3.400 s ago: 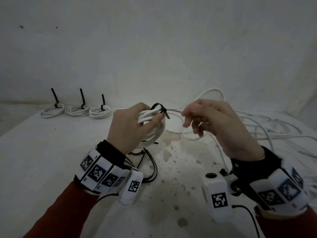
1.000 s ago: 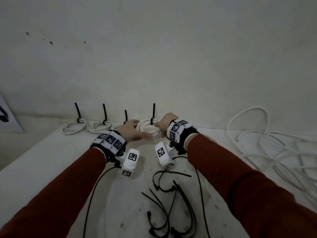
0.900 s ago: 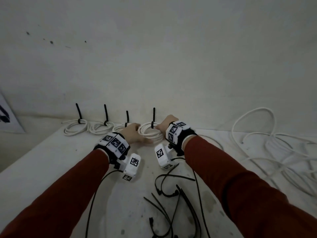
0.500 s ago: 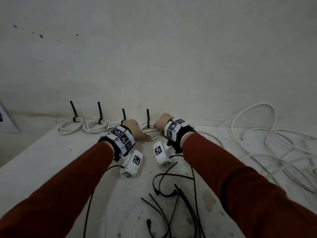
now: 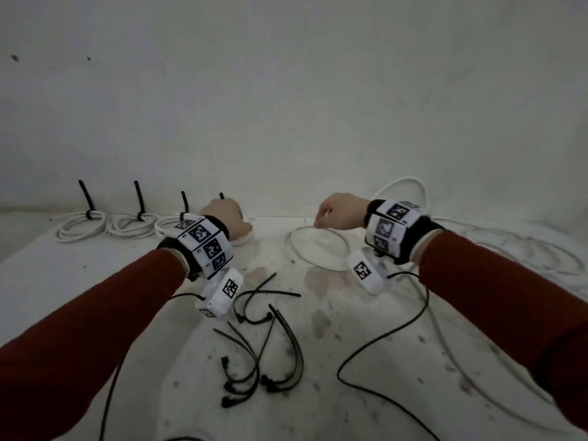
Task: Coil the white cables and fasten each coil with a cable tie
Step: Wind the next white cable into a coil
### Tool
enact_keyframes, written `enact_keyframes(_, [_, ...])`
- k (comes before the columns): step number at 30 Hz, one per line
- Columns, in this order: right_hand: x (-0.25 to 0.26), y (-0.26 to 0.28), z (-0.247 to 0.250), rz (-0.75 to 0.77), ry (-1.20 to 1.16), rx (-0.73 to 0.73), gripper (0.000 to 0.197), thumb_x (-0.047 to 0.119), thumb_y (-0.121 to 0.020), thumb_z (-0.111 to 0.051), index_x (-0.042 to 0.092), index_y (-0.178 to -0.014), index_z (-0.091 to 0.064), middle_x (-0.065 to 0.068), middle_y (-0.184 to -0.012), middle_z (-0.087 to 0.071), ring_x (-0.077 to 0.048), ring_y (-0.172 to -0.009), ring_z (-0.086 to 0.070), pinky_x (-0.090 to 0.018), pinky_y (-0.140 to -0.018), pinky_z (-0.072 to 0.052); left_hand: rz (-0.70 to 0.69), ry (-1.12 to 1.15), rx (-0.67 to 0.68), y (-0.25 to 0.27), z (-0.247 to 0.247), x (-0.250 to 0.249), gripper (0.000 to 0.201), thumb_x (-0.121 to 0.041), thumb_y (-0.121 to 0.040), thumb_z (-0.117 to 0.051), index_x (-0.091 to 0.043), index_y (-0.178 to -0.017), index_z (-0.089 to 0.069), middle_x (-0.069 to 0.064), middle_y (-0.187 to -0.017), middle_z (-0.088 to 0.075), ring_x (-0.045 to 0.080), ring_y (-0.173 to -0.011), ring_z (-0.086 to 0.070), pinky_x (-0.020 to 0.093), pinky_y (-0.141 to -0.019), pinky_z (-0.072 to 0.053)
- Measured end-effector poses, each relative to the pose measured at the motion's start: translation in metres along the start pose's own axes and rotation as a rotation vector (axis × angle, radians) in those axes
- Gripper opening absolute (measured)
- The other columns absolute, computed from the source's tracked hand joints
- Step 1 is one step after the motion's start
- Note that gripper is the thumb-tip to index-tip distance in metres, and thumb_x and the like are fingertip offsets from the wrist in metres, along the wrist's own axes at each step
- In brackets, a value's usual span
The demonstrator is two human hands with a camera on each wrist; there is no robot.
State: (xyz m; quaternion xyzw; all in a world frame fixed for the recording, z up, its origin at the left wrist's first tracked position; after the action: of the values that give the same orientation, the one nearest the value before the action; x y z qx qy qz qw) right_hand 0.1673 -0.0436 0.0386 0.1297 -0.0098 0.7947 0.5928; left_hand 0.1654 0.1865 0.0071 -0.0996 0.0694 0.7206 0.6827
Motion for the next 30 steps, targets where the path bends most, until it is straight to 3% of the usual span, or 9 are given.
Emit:
enact_keyframes(5, [-0.033,0.054,-0.017,-0.073,0.229,0.265,0.050,0.052,-0.088,-0.060,0.009,-0.112,-0.069,-0.004,-0.111,-0.068,-0.024,-0.106,-0.061,-0.032,-0.090,-0.047,-0.195,0.050,0.044,0.016,-0.012,-0.030,0.030,-0.032,-0.090,-0.059,-0.016,-0.114,-0.064,0.007,-0.130,-0.054,0.024,-0.119,-0.049,0.032,-0.097,-0.041])
enact_keyframes(8, [-0.044,0.070,-0.029,-0.095,0.138,0.354,0.040,0.041,-0.089,-0.064,0.005,-0.106,-0.070,-0.001,-0.091,-0.070,-0.018,-0.085,-0.062,-0.025,-0.072,-0.051,-0.363,0.055,0.068,0.029,-0.020,-0.055,0.028,-0.031,-0.089,-0.060,-0.023,-0.116,-0.062,0.005,-0.134,-0.051,0.024,-0.125,-0.044,0.038,-0.105,-0.035])
enact_keyframes(14, [-0.033,0.094,-0.012,-0.087,0.145,0.406,0.034,0.046,-0.085,-0.067,0.013,-0.075,-0.070,0.005,-0.066,-0.065,-0.011,-0.054,-0.056,-0.022,-0.057,-0.049,-0.621,0.078,0.205,0.056,-0.029,-0.108,0.053,-0.030,-0.084,-0.067,-0.021,-0.134,-0.049,-0.004,-0.136,-0.051,0.015,-0.126,-0.044,0.019,-0.098,-0.029])
enact_keyframes(16, [-0.026,0.103,0.002,-0.054,0.244,0.436,0.027,0.040,-0.082,-0.071,0.013,-0.084,-0.074,0.009,-0.067,-0.067,-0.010,-0.058,-0.052,-0.021,-0.058,-0.044,-0.681,0.056,0.262,0.064,-0.029,-0.119,0.060,-0.032,-0.081,-0.070,-0.023,-0.136,-0.047,-0.006,-0.137,-0.051,0.012,-0.126,-0.044,0.021,-0.101,-0.030])
enact_keyframes(19, [-0.022,0.116,0.034,0.094,0.145,0.225,0.016,0.032,-0.086,-0.067,0.018,-0.087,-0.075,0.010,-0.061,-0.064,-0.008,-0.062,-0.051,-0.022,-0.065,-0.041,-0.783,0.129,0.281,0.076,-0.019,-0.131,0.040,-0.036,-0.088,-0.063,-0.026,-0.126,-0.056,-0.008,-0.127,-0.058,0.009,-0.114,-0.050,0.024,-0.098,-0.036])
enact_keyframes(21, [-0.022,0.129,0.063,0.196,0.095,-0.014,0.017,0.035,-0.090,-0.063,0.022,-0.083,-0.072,0.010,-0.056,-0.058,-0.001,-0.054,-0.049,-0.015,-0.058,-0.037,-0.801,0.348,0.211,0.083,0.000,-0.138,0.019,-0.034,-0.096,-0.049,-0.025,-0.108,-0.061,-0.007,-0.104,-0.067,0.007,-0.094,-0.056,0.025,-0.088,-0.042])
enact_keyframes(24, [-0.021,0.149,0.098,0.292,-0.071,-0.303,0.020,0.036,-0.092,-0.061,0.021,-0.082,-0.070,0.012,-0.052,-0.051,0.000,-0.047,-0.045,-0.012,-0.049,-0.032,-0.782,0.671,-0.049,0.087,0.037,-0.144,0.025,-0.031,-0.101,-0.038,-0.025,-0.080,-0.050,-0.002,-0.069,-0.052,0.014,-0.065,-0.051,0.032,-0.069,-0.047])
enact_keyframes(26, [-0.023,0.157,0.113,0.314,-0.253,-0.432,0.025,0.037,-0.090,-0.063,0.016,-0.078,-0.070,0.010,-0.053,-0.048,-0.003,-0.044,-0.040,-0.012,-0.047,-0.030,-0.805,0.787,-0.174,0.091,0.063,-0.147,0.028,-0.027,-0.102,-0.035,-0.022,-0.075,-0.043,0.000,-0.062,-0.043,0.017,-0.057,-0.043,0.029,-0.058,-0.041])
enact_keyframes(30, [-0.035,0.169,0.130,0.270,-0.558,-0.604,0.034,0.037,-0.091,-0.062,0.013,-0.067,-0.061,-0.004,-0.055,-0.040,-0.015,-0.045,-0.034,-0.023,-0.044,-0.032,-0.767,1.046,-0.283,0.094,0.107,-0.149,0.031,-0.022,-0.103,-0.034,-0.019,-0.072,-0.038,0.000,-0.059,-0.035,0.010,-0.051,-0.035,0.024,-0.052,-0.037])
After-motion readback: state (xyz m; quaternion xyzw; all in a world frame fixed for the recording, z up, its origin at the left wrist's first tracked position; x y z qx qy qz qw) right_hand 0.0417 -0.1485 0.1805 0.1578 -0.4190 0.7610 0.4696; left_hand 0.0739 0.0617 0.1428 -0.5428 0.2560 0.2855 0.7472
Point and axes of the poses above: each hand's wrist, its own y-axis away from the middle knuckle, its own z-axis out of the back of the hand, x = y × z, the point moved 1 cm from there along -y, towards the middle knuckle
